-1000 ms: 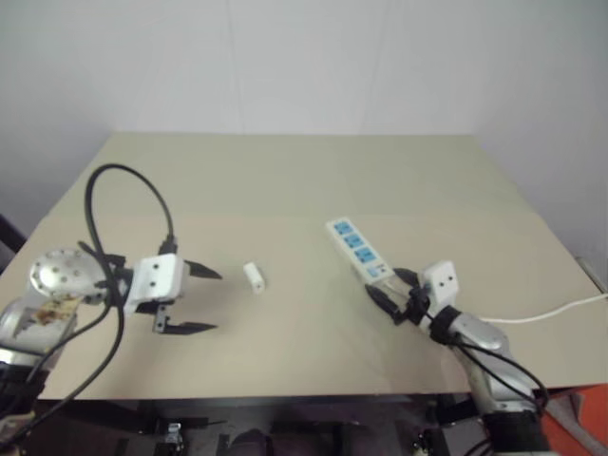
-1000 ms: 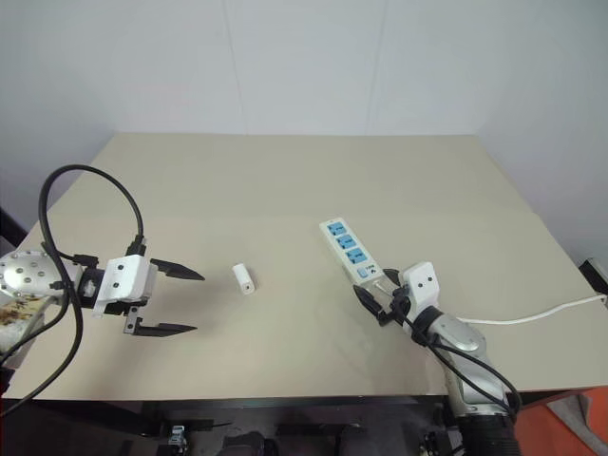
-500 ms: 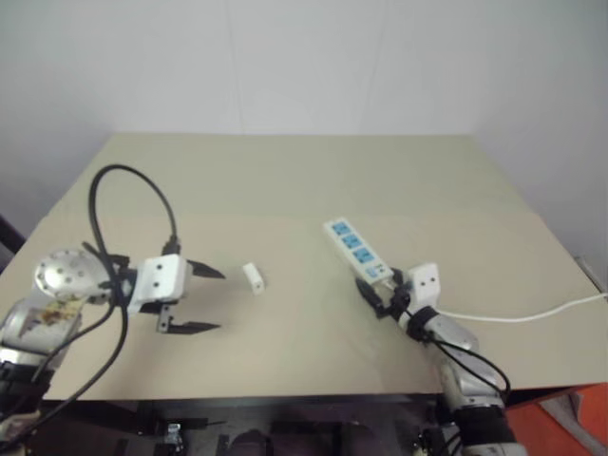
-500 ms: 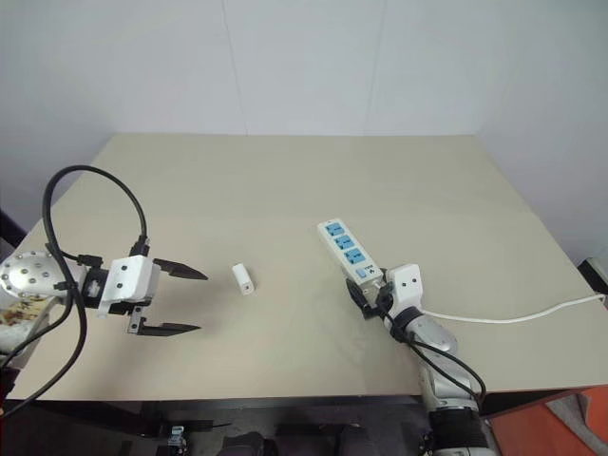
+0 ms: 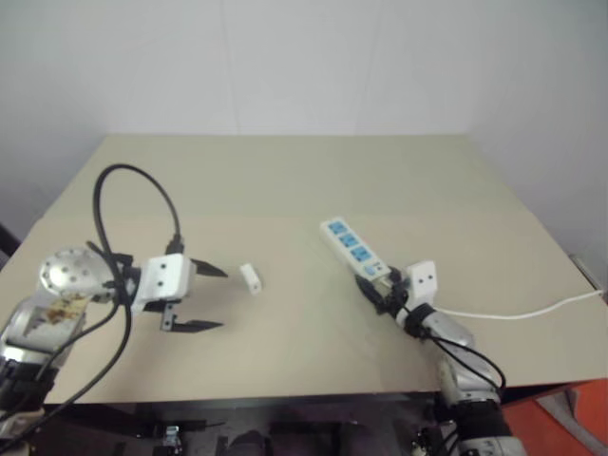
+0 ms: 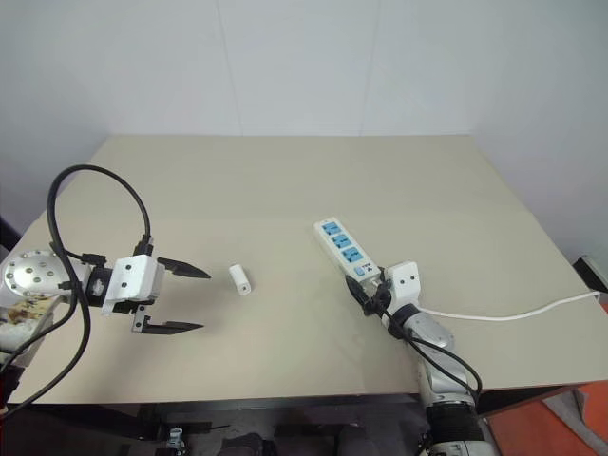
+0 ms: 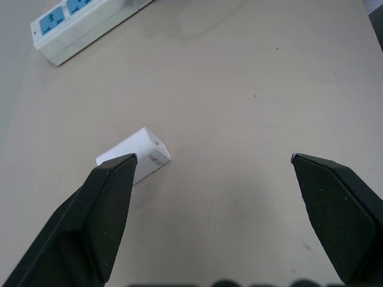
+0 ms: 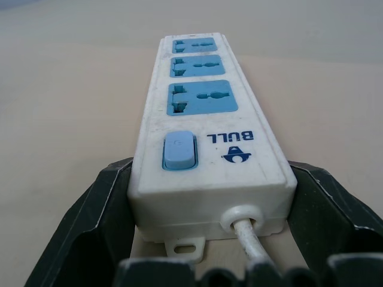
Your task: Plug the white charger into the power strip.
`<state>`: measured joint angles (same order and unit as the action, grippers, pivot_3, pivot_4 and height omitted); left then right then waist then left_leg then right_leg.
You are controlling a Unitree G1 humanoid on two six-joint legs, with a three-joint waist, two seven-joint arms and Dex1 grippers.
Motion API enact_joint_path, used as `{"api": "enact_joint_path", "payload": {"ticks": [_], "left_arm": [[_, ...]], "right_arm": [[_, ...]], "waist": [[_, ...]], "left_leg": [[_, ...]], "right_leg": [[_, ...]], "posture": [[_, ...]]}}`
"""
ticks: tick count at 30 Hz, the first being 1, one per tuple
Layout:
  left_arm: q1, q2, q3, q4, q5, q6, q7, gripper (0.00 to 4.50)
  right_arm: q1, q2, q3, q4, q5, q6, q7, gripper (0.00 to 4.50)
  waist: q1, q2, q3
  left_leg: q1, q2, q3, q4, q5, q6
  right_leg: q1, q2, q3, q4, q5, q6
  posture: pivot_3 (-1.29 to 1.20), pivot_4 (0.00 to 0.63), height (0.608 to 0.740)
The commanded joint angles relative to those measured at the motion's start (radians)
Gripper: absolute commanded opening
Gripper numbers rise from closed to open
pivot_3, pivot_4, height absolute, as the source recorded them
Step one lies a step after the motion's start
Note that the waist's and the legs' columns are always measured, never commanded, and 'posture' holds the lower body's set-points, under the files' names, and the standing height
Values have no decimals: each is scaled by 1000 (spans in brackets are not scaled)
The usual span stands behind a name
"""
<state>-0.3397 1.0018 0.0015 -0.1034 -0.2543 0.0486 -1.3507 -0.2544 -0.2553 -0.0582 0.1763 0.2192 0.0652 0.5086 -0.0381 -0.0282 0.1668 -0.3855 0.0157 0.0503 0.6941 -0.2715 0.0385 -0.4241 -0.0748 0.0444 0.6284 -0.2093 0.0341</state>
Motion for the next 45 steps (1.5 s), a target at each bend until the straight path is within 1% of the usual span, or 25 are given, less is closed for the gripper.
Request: {"api": "enact_joint_path", "payload": {"ticks": [1,3,6,9,12,14,17,20,23,27,32,36,39,43,45], "left_arm": [[-21,12,29,-26,-29,16,0,4500],[-28,33,47,-24,-46,29,-16,4500],[-36,72,60,7,-34,18,-31,4500],[-37,98,67,43,-23,-2,-41,4500],[-33,122,82,66,-26,-8,-54,4500],[-31,136,93,74,-30,-5,-56,4500],[-31,154,106,85,-32,-2,-61,4500],[-30,171,112,87,-36,4,-73,4500],[-35,170,108,88,-36,9,-77,4500],[-52,156,95,84,-33,6,-74,4500],[-120,121,61,64,-41,10,-78,4500],[-200,72,22,73,-41,3,-93,4500],[-277,36,-20,119,-20,-30,-122,4500],[-416,-13,-100,208,4,-76,-214,4500],[-492,-20,-166,262,0,-111,-255,4500]], "right_arm": [[11,-37,-61,-15,66,-49,68,3406],[28,-82,-92,-33,119,-79,164,3406],[47,-167,-128,-26,171,-101,296,3406],[54,-248,-158,17,211,-111,424,3406],[76,-337,-180,71,251,-138,602,3406],[96,-378,-189,83,269,-170,707,3406],[117,-407,-185,79,279,-227,809,3406],[120,-403,-146,62,272,-258,893,3406],[99,-381,-75,59,256,-269,980,3406],[44,-344,8,97,224,-298,1037,3406],[-105,-264,92,290,147,-397,1064,3406],[-188,-236,116,414,117,-469,1087,3406],[-230,-229,138,485,108,-495,1105,3406],[-271,-231,182,564,101,-500,1106,3406],[-294,-226,194,602,107,-491,1106,3406]], "waist": [[1,0,0],[6,0,0],[9,0,1],[9,0,1],[7,0,1],[8,0,1],[8,0,1],[3,0,1],[3,0,1],[-1,0,1],[0,-1,1],[9,-1,1],[15,-1,1],[18,-1,1],[16,-1,1]], "left_leg": [[0,0,0,0,0,0],[-1,0,-1,0,0,0],[-3,0,-2,0,0,0],[-2,0,-1,0,0,0],[0,0,0,0,0,0],[0,0,0,0,0,0],[-1,0,2,0,0,0],[1,0,2,0,0,0],[1,0,2,0,0,0],[0,0,1,0,0,0],[1,0,2,1,0,0],[-1,-1,3,1,0,0],[-1,-1,5,2,0,0],[0,-1,6,2,0,0],[1,-1,7,2,0,0]], "right_leg": [[0,0,0,0,0,0],[0,-1,-1,0,0,0],[-1,-1,-1,-1,0,1],[-1,-1,-1,-1,0,1],[0,0,0,-1,0,1],[0,0,0,-1,0,1],[0,1,-1,-1,0,0],[1,0,1,-1,0,1],[1,0,0,0,0,1],[0,0,1,0,0,1],[1,0,0,0,0,1],[-1,0,-1,0,0,0],[-1,0,-1,0,0,0],[1,1,-1,1,0,0],[2,1,-1,1,0,0]], "posture": [[0,150,740],[0,150,740],[0,150,740],[0,150,740],[0,150,740],[0,150,740],[0,150,740],[0,150,740],[0,150,740],[0,150,740],[0,150,740],[0,150,740],[0,150,740],[0,150,740],[0,150,740]]}}
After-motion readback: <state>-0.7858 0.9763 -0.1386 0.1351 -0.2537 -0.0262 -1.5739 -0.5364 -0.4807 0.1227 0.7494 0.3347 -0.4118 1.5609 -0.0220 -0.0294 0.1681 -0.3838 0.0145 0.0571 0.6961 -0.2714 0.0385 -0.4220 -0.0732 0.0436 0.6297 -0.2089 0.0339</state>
